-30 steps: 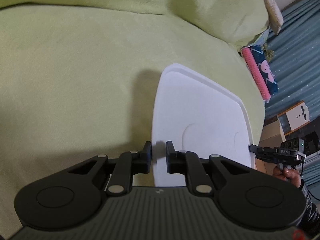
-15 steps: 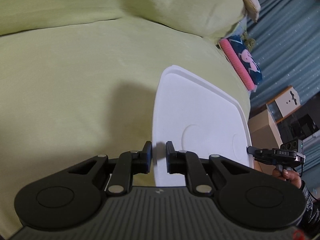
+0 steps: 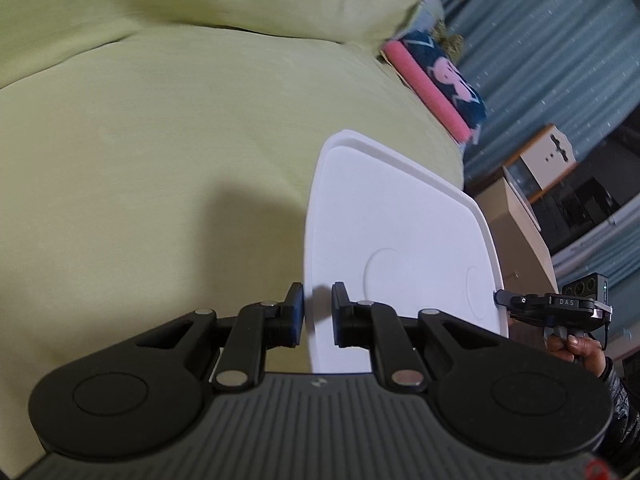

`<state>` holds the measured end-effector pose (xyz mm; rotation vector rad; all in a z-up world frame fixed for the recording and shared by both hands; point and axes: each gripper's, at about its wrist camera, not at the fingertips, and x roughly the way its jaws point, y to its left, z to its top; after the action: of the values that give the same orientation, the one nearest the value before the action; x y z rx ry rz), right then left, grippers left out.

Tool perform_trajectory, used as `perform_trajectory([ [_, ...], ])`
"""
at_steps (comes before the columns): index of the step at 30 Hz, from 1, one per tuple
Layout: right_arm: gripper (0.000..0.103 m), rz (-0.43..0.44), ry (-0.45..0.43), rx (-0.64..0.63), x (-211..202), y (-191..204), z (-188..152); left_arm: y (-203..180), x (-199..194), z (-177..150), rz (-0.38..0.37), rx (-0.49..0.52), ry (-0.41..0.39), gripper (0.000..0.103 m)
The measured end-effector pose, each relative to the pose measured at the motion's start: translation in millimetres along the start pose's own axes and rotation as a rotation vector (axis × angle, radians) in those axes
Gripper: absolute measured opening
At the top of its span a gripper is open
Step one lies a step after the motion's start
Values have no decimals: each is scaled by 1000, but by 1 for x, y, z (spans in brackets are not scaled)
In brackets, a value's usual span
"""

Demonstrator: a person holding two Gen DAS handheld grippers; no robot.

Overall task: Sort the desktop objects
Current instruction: 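Lift the white lid with both grippers and tilt it upright, then carry the lid with both grippers over the white bin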

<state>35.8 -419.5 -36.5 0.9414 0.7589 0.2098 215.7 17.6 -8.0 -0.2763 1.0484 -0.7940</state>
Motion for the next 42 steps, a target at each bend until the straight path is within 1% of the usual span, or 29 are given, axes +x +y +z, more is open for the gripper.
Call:
perform_trajectory([
  [10,7,-37,-105,54,-73,-43,2,-65,50,14,-64,99,56,14],
  [16,7,-75,-184,90,-124,-65,-3,-104,81,12,-122,159,106,14],
  [21,7,-114,-244,140,-172,-85,-21,-137,108,6,-164,208,163,14],
  [31,7,-189,-357,244,-251,-119,-75,-209,155,-17,-221,305,268,14],
  [37,8,-218,-401,309,-289,-141,-111,-242,178,-36,-239,348,327,14],
  [42,8,-245,-425,350,-311,-156,-135,-258,197,-50,-247,365,376,14],
])
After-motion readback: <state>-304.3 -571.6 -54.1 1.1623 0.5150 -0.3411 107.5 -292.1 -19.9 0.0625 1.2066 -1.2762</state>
